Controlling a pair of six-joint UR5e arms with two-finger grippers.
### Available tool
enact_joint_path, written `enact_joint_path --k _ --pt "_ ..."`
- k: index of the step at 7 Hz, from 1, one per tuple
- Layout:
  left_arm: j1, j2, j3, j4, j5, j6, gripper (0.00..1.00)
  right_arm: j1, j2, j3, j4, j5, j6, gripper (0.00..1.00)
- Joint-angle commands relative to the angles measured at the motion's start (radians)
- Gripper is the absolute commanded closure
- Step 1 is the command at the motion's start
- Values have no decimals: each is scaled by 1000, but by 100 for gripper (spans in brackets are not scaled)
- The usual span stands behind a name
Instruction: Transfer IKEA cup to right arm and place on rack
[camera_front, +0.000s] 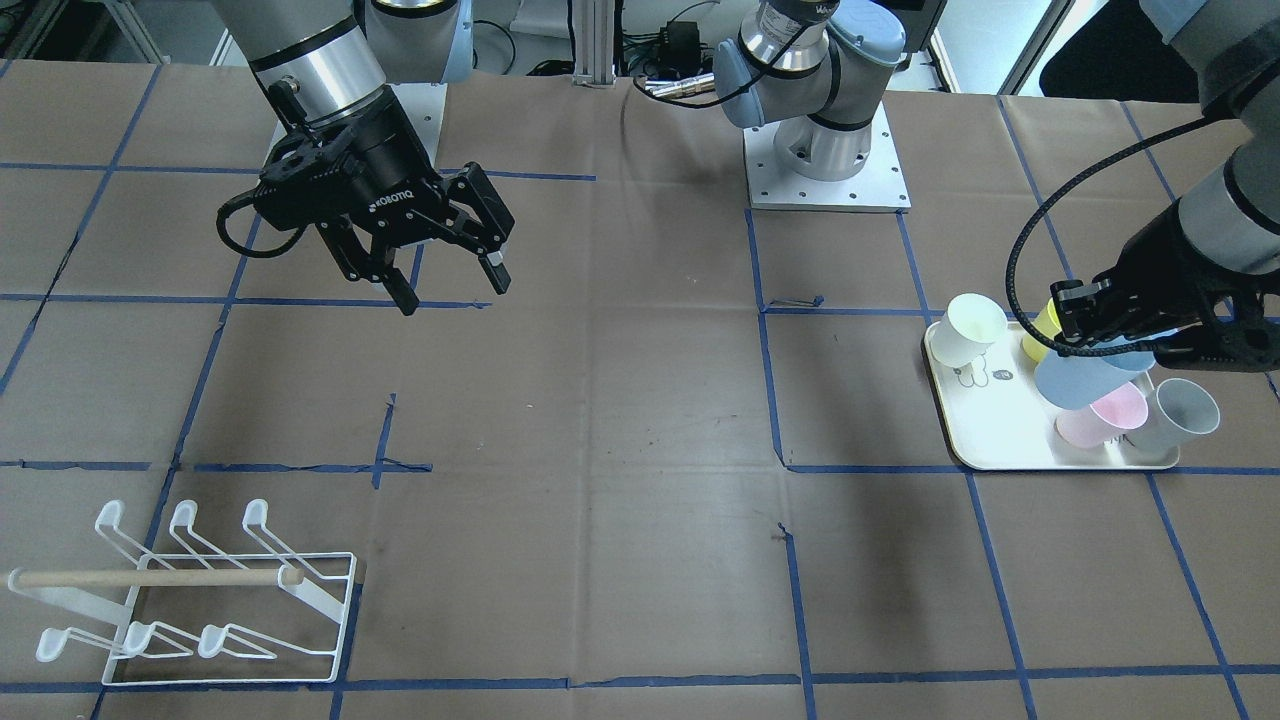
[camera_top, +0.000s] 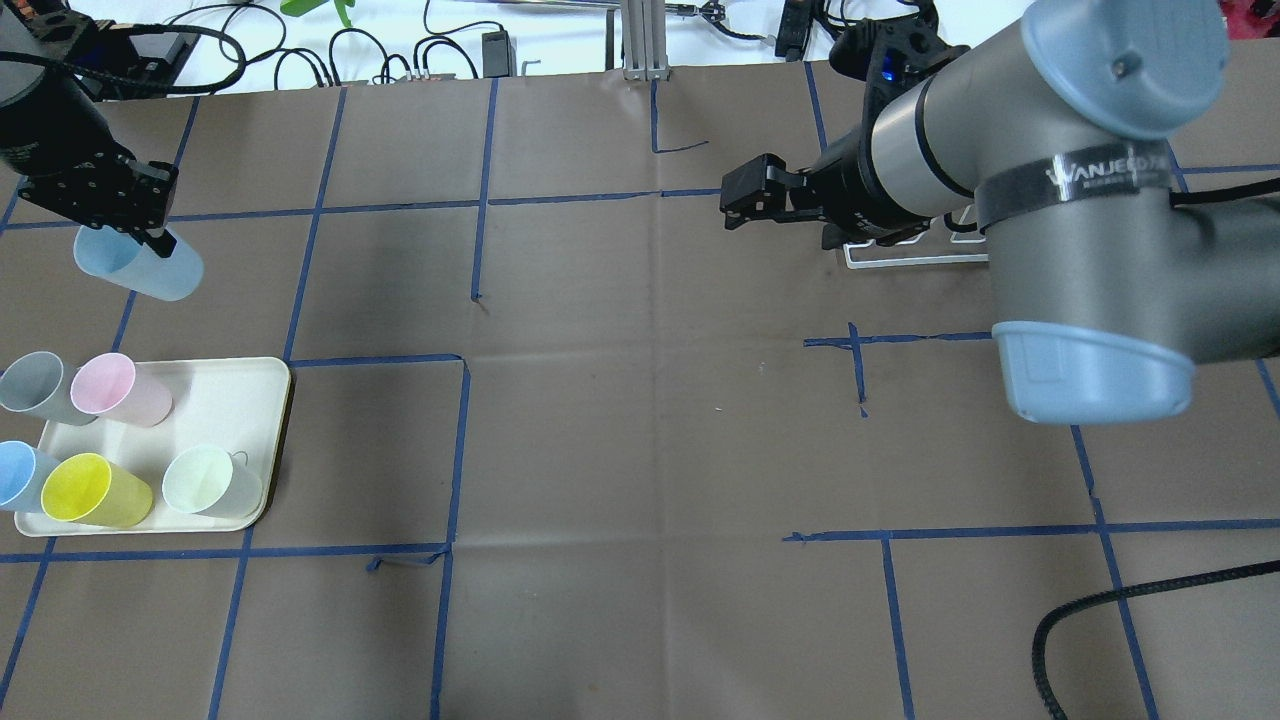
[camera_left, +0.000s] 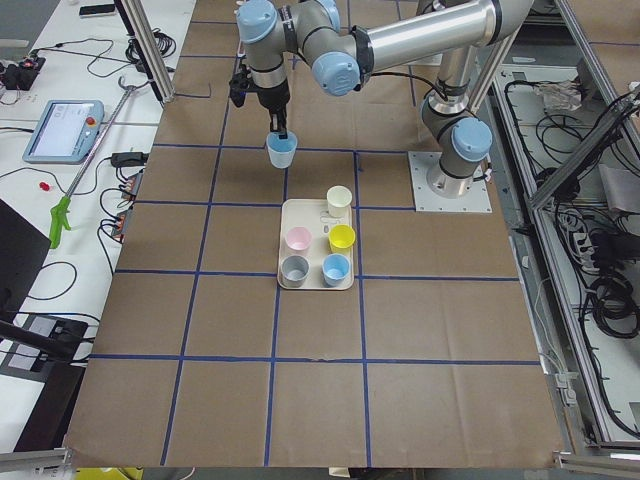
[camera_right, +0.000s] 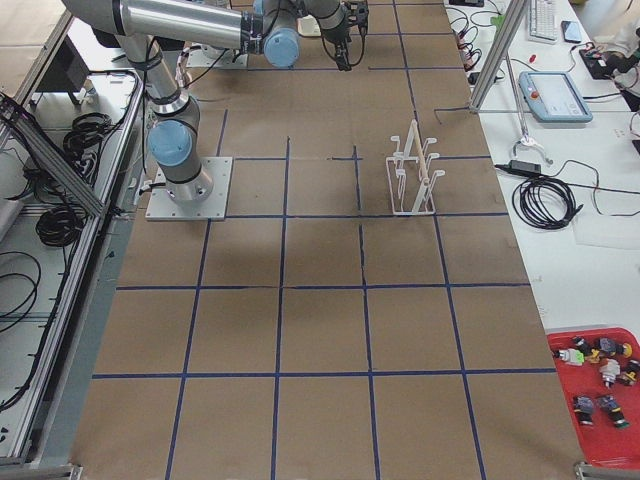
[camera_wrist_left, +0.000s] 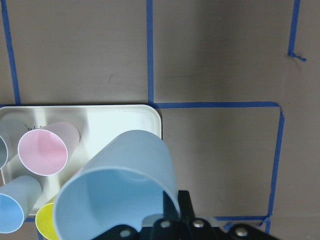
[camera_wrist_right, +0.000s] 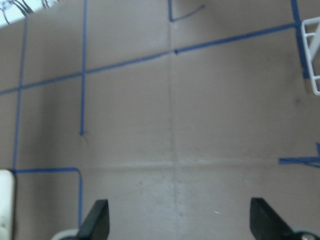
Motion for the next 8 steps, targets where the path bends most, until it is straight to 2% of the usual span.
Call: enact_joint_path --k 1,3,4,5,7,8 --pt "-34 -14 -3 80 -185 1 100 0 75 78 -460 175 410 1" --pt "-95 -11 -21 204 -367 10 100 0 166 96 -770 319 800 1" --pt "-135 -4 -62 345 -426 19 100 0 209 105 -914 329 972 1" --pt "-168 12 -155 548 -505 18 100 0 261 112 -998 329 1045 0" --pt "-184 20 -353 930 -671 21 100 -2 312 106 -997 291 1045 0" --pt "-201 12 -451 1131 -700 21 100 1 329 108 -1000 320 1043 0"
